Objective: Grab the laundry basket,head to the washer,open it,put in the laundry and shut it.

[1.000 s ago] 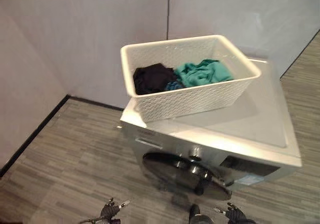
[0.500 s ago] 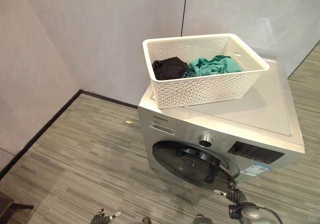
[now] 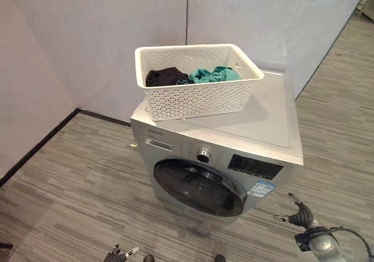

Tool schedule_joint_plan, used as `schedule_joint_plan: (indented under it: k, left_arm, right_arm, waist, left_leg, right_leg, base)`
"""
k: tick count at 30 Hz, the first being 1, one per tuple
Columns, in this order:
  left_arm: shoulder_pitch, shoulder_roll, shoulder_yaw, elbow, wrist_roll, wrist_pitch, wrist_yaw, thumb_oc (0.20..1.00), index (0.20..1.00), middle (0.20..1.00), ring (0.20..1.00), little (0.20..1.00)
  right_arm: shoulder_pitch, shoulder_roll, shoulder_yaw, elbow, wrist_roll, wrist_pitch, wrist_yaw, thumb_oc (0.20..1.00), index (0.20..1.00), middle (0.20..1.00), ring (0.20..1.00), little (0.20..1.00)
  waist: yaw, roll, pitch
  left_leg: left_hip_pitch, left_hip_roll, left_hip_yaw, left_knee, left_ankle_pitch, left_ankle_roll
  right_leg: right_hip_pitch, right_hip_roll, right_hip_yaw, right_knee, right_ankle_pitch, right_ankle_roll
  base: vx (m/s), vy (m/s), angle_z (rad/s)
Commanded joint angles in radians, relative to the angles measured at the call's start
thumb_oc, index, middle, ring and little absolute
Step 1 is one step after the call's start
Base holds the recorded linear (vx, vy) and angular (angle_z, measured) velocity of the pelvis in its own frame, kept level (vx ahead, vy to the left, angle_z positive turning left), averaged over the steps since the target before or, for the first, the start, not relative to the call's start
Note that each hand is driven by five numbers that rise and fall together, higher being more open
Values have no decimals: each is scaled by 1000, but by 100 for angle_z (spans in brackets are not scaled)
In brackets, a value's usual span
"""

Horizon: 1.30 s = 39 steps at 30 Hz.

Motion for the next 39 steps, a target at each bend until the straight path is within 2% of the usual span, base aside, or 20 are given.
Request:
schedule_joint_plan:
  k: [1, 10, 15, 23, 26, 29, 31, 33, 35, 37, 38, 39]
  left_arm:
    - [-38, 29, -20, -1, 22, -27, -6, 1000, 1000, 1000, 1000, 1000]
    - [-4, 33, -44, 22, 50, -34, -9, 1000, 1000, 1000, 1000, 1000]
    - [-5, 41, -45, 4, 34, -40, -5, 1000, 1000, 1000, 1000, 1000]
    - [-35, 66, -91, -100, -29, -69, 2, 1000, 1000, 1000, 1000, 1000]
    - [-46, 67, -105, -113, -44, -76, 6, 1000, 1000, 1000, 1000, 1000]
    - [-78, 67, -125, -117, -68, -84, 28, 1000, 1000, 1000, 1000, 1000]
    - [-88, 66, -130, -110, -66, -85, 31, 1000, 1000, 1000, 1000, 1000]
    - [-105, 61, -142, -102, -61, -81, 46, 1000, 1000, 1000, 1000, 1000]
    - [-109, 58, -145, -97, -60, -79, 50, 1000, 1000, 1000, 1000, 1000]
    - [-114, 47, -155, -78, -55, -74, 67, 1000, 1000, 1000, 1000, 1000]
    - [-114, 47, -155, -78, -55, -74, 67, 1000, 1000, 1000, 1000, 1000]
    - [-118, 42, -162, -73, -58, -71, 77, 1000, 1000, 1000, 1000, 1000]
  right_arm:
    - [-95, -6, 3, -17, -37, -27, 6, 1000, 1000, 1000, 1000, 1000]
    - [-227, 8, 150, 72, -50, -39, 15, 1000, 1000, 1000, 1000, 1000]
    - [-280, 8, 177, 108, -42, -41, 7, 1000, 1000, 1000, 1000, 1000]
    - [-485, 31, 279, 227, 19, -45, -18, 1000, 1000, 1000, 1000, 1000]
    - [-540, 64, 304, 255, 46, -49, -24, 1000, 1000, 1000, 1000, 1000]
    - [-624, 163, 367, 275, 109, -60, -37, 1000, 1000, 1000, 1000, 1000]
    - [-636, 185, 379, 278, 115, -61, -38, 1000, 1000, 1000, 1000, 1000]
    - [-637, 258, 418, 258, 132, -62, -39, 1000, 1000, 1000, 1000, 1000]
    - [-633, 282, 433, 248, 138, -61, -38, 1000, 1000, 1000, 1000, 1000]
    - [-611, 365, 483, 245, 163, -62, -28, 1000, 1000, 1000, 1000, 1000]
    - [-612, 365, 483, 245, 163, -62, -29, 1000, 1000, 1000, 1000, 1000]
    - [-603, 406, 505, 267, 183, -62, -29, 1000, 1000, 1000, 1000, 1000]
  waist:
    - [18, -11, 19]
    - [43, 3, 24]
    - [52, 10, 38]
    - [73, 52, 131]
    - [78, 64, 146]
    - [96, 83, 175]
    - [97, 87, 177]
    - [100, 95, 184]
    - [99, 95, 181]
    - [100, 97, 176]
    - [99, 97, 174]
    - [101, 97, 171]
  left_leg:
    - [-5, -68, 2, 38, -91, 69]
    - [12, -68, -6, 4, -80, 61]
    - [-3, -73, -14, 4, -75, 61]
    - [-147, -95, -40, 45, -50, 69]
    - [-184, -101, -40, 56, -43, 71]
    - [-237, -108, -34, 74, -34, 73]
    - [-246, -110, -35, 77, -31, 72]
    - [-242, -109, -34, 78, -31, 70]
    - [-241, -108, -36, 76, -29, 69]
    - [-219, -101, -35, 71, -31, 67]
    - [-222, -101, -36, 71, -30, 67]
    - [-208, -97, -36, 67, -29, 65]
  right_leg:
    - [42, -76, -42, 25, -54, 16]
    - [47, -66, -49, 11, -61, 12]
    - [35, -68, -51, 9, -59, 12]
    - [-96, -96, -42, 41, -34, 7]
    - [-132, -103, -36, 47, -23, 5]
    - [-182, -114, -29, 59, -17, 1]
    - [-188, -115, -32, 62, -17, -1]
    - [-186, -116, -34, 74, -25, -5]
    - [-185, -116, -36, 75, -27, -6]
    - [-167, -111, -38, 84, -43, -11]
    - [-169, -111, -38, 82, -42, -11]
    - [-160, -106, -40, 86, -49, -13]
  base:
    - [52, -11, 38]
    - [17, -1, 6]
    - [-14, 5, 1]
    - [-142, 34, 16]
    - [-103, 52, 7]
    - [-87, 44, -3]
    - [-27, 14, -5]
    - [0, 0, 0]
    - [6, -4, -2]
    - [10, -6, -2]
    - [0, 0, 0]
    - [0, 0, 0]
